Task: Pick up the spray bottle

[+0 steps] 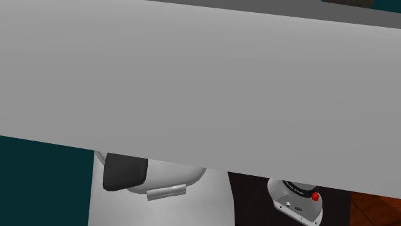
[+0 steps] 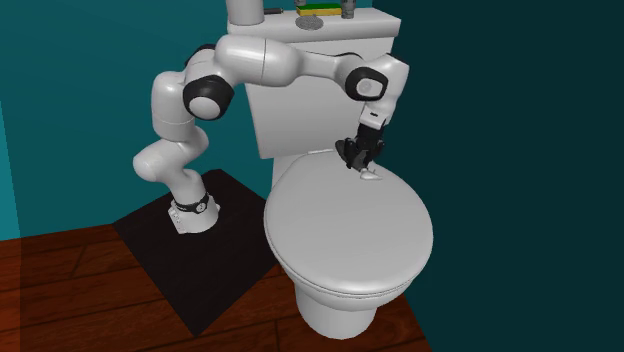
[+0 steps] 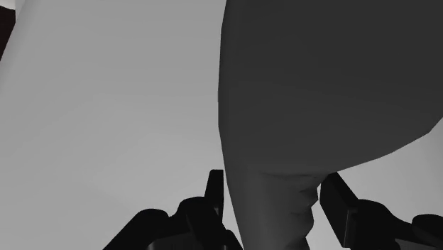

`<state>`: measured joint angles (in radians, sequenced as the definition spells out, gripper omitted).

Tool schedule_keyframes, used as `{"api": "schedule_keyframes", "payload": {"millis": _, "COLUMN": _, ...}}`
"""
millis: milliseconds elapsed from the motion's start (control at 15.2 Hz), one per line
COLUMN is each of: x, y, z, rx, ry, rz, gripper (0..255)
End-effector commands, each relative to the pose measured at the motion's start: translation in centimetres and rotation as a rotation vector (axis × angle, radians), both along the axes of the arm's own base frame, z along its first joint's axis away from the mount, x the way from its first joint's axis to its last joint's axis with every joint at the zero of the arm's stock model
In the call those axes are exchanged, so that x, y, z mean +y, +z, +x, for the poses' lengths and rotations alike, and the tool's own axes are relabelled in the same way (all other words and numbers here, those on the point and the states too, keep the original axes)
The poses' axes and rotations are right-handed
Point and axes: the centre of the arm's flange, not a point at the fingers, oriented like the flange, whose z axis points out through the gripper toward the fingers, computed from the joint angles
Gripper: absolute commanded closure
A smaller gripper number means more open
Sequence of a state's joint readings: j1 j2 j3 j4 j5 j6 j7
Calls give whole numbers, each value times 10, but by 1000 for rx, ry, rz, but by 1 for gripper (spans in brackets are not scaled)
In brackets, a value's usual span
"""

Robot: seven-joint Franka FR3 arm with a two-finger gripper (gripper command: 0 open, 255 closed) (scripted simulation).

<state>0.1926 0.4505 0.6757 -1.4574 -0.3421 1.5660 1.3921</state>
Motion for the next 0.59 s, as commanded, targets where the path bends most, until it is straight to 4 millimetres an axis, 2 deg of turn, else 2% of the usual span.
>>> {"api": "schedule_keyframes", "payload": {"millis": 0, "x": 0, "y": 9, "z": 0, "rx": 1, "ry": 0, "rz": -1, "gripper": 255}}
{"api": "schedule_keyframes", "payload": {"millis": 528, "x": 0, "y": 51, "z": 0, "rx": 1, "ry": 0, "rz": -1, "gripper": 255}}
